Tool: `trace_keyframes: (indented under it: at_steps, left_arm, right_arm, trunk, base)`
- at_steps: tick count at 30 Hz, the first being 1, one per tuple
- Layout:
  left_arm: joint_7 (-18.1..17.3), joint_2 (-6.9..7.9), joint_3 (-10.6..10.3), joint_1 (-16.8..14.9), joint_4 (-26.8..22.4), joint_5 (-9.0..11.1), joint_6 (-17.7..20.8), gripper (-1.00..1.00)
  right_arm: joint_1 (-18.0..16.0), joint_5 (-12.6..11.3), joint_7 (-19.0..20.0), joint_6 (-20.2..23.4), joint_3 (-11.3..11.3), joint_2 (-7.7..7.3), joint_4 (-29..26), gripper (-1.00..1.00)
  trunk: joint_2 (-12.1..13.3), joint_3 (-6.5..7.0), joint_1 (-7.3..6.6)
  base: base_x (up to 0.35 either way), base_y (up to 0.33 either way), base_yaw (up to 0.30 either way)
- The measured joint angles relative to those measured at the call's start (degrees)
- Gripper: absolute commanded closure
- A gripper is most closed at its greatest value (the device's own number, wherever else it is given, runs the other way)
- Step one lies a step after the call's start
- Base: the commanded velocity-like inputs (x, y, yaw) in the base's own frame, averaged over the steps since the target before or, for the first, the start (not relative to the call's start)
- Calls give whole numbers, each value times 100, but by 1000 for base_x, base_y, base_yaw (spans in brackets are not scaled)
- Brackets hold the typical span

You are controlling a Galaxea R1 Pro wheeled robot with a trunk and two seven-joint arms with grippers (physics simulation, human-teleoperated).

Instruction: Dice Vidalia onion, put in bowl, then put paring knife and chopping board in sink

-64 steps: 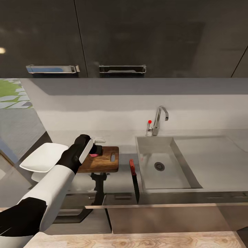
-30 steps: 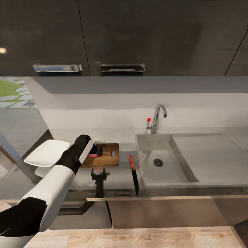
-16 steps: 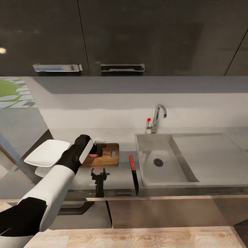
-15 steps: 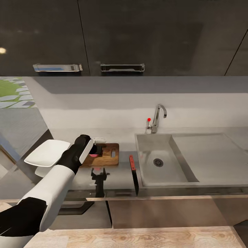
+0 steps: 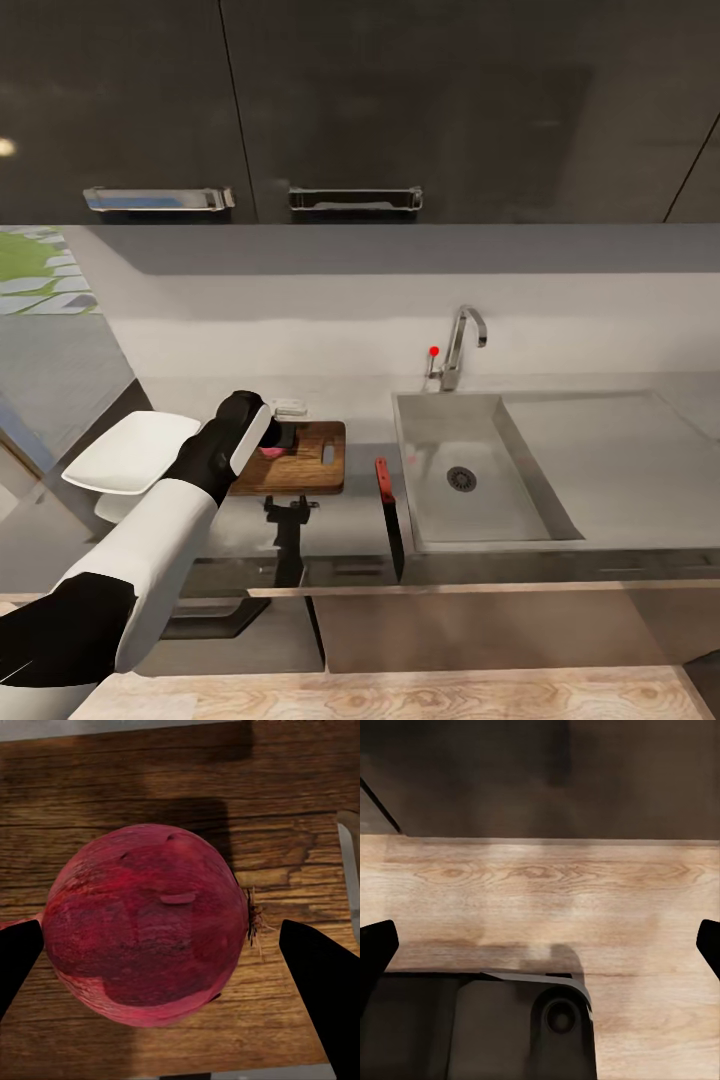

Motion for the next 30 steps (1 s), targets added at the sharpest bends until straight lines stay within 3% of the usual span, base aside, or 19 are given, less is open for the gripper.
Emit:
trace_keyframes:
  at_steps: [30]
  left_arm:
    - [2, 0, 3, 0, 6, 1, 0, 100]
  right_arm:
    - [0, -1, 0, 0, 0, 9, 0, -100]
  trunk:
    - [0, -85, 0]
  base:
    - [0, 0, 0]
